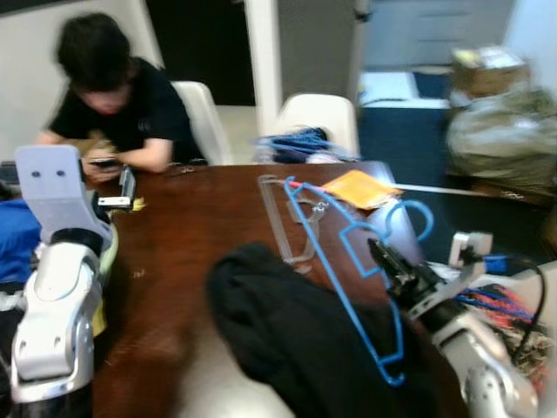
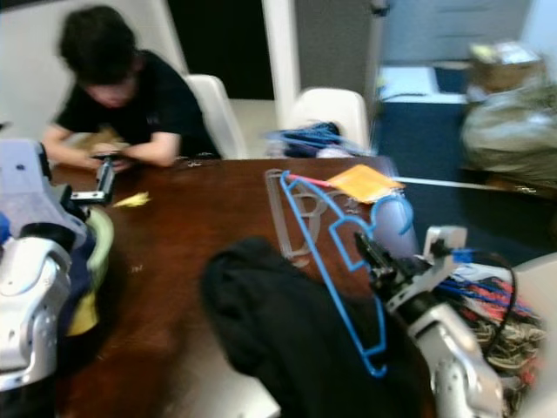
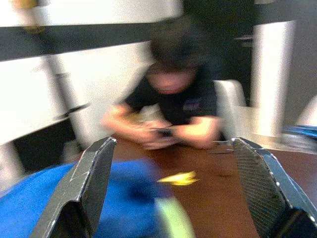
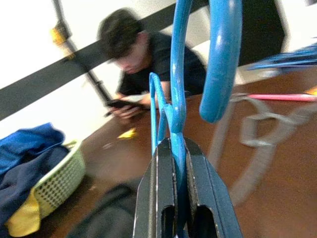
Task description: Hang hanger
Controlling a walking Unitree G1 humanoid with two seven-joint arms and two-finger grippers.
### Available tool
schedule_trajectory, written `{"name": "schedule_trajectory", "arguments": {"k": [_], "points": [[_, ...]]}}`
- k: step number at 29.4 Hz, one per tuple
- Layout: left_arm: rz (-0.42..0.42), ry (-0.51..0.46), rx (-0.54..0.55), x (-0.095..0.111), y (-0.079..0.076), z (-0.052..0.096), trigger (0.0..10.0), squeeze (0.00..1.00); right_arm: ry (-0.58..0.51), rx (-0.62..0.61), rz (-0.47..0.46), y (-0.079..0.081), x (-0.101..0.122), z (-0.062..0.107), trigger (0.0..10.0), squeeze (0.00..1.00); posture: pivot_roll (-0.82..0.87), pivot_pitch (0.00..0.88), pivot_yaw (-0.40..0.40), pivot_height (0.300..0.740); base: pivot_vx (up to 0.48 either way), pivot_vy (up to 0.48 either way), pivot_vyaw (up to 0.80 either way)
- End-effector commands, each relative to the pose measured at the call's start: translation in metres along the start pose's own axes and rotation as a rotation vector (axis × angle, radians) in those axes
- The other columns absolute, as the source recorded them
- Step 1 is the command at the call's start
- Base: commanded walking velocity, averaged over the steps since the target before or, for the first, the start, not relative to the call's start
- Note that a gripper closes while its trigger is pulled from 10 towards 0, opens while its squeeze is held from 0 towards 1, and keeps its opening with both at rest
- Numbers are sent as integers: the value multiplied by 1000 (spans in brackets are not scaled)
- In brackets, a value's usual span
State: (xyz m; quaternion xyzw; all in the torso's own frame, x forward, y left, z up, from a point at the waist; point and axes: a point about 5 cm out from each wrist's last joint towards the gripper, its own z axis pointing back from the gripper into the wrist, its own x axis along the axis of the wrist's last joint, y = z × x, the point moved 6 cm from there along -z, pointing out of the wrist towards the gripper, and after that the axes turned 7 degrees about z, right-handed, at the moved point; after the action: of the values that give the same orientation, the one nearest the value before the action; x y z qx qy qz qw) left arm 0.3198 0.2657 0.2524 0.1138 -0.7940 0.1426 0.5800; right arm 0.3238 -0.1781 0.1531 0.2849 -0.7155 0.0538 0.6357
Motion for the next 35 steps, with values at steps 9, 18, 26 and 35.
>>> {"name": "schedule_trajectory", "arguments": {"k": [9, 18, 26, 35], "points": [[32, 174, 50, -44, -4, 18, 10000, 0, 17, 36, -18, 7, -4, -1, 10000, 0, -18, 0, 61, 731, 0, 0, 797], [35, 142, 83, -28, 11, 6, 10000, 0, 14, 26, -17, 5, -4, 0, 10000, 0, -18, 0, 62, 731, 0, 0, 794], [20, 88, 117, -11, 43, -10, 10000, 0, 17, -14, -26, -1, -5, 0, 10000, 0, -17, 0, 60, 731, 0, 0, 484], [-16, 170, -12, -25, 43, -44, 10000, 0, 17, -24, -41, -3, -6, -1, 10000, 0, -30, 0, 58, 731, 0, 0, 0]]}}
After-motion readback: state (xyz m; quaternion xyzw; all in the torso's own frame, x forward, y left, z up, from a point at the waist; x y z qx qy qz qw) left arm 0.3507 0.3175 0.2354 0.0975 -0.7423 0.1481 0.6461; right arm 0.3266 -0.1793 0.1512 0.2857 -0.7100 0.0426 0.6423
